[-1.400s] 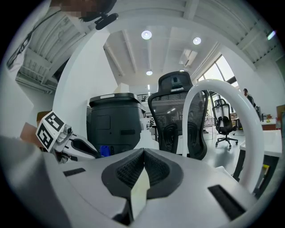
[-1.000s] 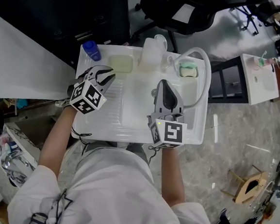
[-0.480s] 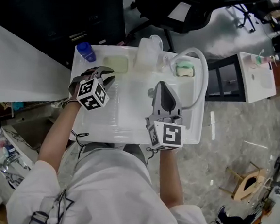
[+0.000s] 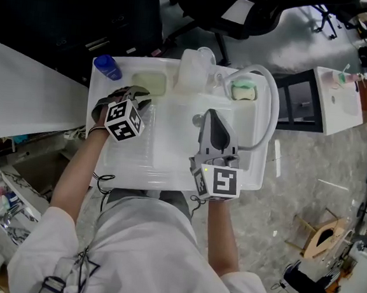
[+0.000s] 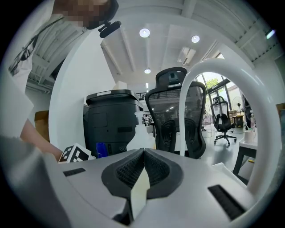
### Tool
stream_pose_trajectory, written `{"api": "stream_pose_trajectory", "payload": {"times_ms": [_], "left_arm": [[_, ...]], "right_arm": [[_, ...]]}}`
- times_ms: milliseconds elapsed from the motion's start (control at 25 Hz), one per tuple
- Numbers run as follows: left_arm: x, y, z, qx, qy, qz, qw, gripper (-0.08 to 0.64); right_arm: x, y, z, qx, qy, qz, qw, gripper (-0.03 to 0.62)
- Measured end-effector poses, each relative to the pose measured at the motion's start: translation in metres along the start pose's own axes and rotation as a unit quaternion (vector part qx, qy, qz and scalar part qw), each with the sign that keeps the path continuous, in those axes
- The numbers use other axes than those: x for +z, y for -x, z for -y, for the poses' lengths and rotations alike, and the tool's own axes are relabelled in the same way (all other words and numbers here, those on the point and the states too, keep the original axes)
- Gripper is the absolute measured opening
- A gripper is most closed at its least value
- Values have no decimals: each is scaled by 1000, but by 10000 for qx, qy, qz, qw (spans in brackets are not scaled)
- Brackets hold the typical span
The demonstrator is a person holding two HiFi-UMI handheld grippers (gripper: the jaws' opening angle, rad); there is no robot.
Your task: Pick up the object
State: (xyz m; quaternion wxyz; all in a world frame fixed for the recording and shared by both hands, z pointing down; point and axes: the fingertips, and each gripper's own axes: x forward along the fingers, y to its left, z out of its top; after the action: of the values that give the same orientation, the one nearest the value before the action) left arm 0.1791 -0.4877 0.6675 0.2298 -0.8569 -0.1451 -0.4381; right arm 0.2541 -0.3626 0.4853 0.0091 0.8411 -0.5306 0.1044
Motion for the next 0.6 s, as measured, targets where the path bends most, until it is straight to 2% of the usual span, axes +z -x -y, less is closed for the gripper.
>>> {"api": "stream_pose_trajectory", "payload": {"times_ms": [600], "left_arm": [[-21, -33, 3, -165, -224, -378, 9989, 89]], "right_arm": [[-18, -12, 4, -25, -147, -129, 9998, 6]]}}
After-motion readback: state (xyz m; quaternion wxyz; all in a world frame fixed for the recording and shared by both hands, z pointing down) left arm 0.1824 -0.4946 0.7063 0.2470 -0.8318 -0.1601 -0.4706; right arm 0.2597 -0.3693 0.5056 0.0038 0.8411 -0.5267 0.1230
